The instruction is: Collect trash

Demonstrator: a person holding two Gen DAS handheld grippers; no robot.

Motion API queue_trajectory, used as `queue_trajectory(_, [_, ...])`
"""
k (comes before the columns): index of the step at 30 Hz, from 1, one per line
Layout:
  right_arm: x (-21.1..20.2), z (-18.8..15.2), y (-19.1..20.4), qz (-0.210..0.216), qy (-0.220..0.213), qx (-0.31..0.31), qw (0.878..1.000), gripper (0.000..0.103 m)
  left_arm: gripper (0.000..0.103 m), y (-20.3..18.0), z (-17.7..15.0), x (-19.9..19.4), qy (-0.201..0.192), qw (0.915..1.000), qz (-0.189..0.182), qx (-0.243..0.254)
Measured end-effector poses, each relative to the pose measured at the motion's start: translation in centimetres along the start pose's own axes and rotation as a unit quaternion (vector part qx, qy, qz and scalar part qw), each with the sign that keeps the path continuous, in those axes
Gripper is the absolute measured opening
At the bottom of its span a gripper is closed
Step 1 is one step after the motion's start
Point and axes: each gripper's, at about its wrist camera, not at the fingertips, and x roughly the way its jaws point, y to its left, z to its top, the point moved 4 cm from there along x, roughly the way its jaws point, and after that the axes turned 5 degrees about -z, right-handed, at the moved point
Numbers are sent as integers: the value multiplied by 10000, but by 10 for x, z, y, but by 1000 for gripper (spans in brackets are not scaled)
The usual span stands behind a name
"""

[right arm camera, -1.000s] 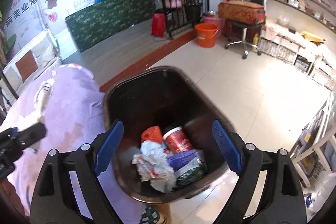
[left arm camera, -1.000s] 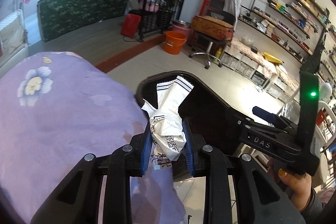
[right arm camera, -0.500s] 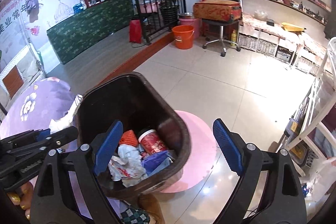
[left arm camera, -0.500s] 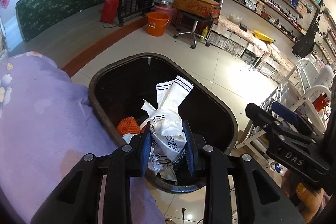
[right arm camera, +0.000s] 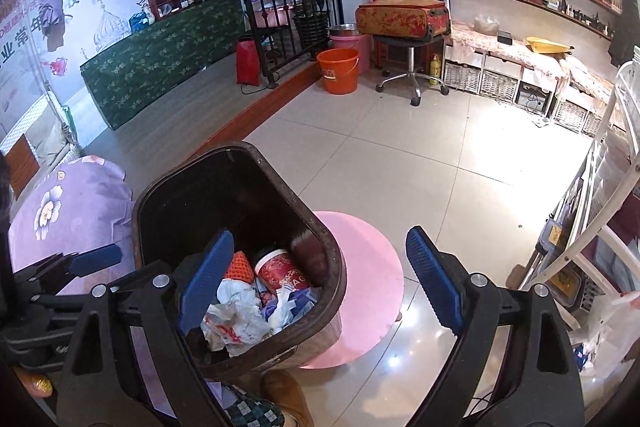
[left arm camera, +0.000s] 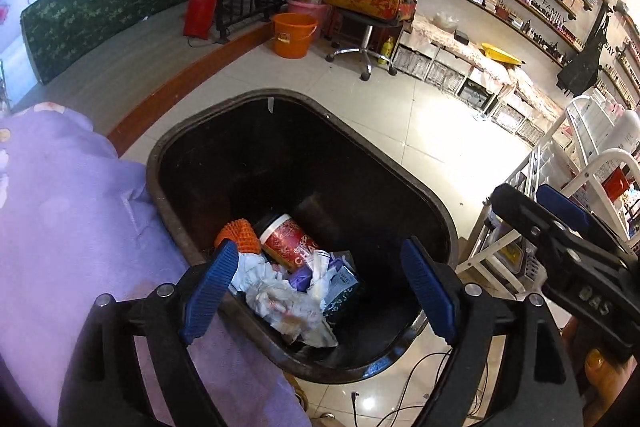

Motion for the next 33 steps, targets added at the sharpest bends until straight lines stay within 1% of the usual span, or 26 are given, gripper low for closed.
queue_trajectory(2, [-1, 0, 3, 19, -16, -22, 10000, 88, 84, 0, 0, -10, -175, 9998, 74, 69])
queue_trajectory(3, [-2, 0, 5, 29, -33, -45, 10000, 88, 87, 0, 2, -13, -252, 9996, 124, 101])
queue_trajectory(5, [-3, 2, 9, 51, -41, -83, 9999, 89, 88, 3, 0, -25, -436, 9986, 272, 135])
queue_trajectory(9, [-12, 4, 19, 74, -135, -116, 9998, 93, 90, 19, -10, -54, -791, 9957, 486, -45])
queue_trajectory(13, [-21, 4, 36, 191, -237, -165, 9994, 97, 92, 39, -23, -84, -1186, 9891, 814, -304])
queue_trajectory(16, [-31, 1, 58, 294, -336, -310, 9985, 97, 95, 53, -35, -109, -1486, 9811, 1185, -356])
queue_trajectory(18, [-41, -4, 77, 344, -471, -474, 9972, 97, 97, 63, -44, -126, -1655, 9749, 1441, -380])
queue_trajectory(20, [-52, -10, 96, 379, -648, -663, 9950, 97, 97, 74, -55, -144, -1823, 9656, 1791, -472])
queue_trajectory(21, [-60, -14, 109, 423, -807, -789, 9927, 97, 97, 78, -60, -152, -1888, 9614, 1927, -541])
queue_trajectory(23, [-73, -21, 132, 393, -1061, -1001, 9885, 97, 97, 89, -72, -170, -2019, 9534, 2121, -726])
queue_trajectory(25, [-84, -29, 153, 356, -1226, -1147, 9852, 97, 97, 97, -81, -185, -2124, 9448, 2326, -906])
queue_trajectory(28, [-102, -42, 180, 718, -1322, -1359, 9792, 97, 97, 105, -93, -211, -2349, 9265, 2748, -1047])
queue_trajectory(31, [-121, -55, 202, 976, -1452, -1587, 9717, 97, 97, 111, -104, -236, -2532, 9116, 3018, -1178])
queue_trajectory(33, [-133, -63, 216, 1203, -1463, -1741, 9664, 97, 97, 112, -109, -248, -2638, 9048, 3096, -1265])
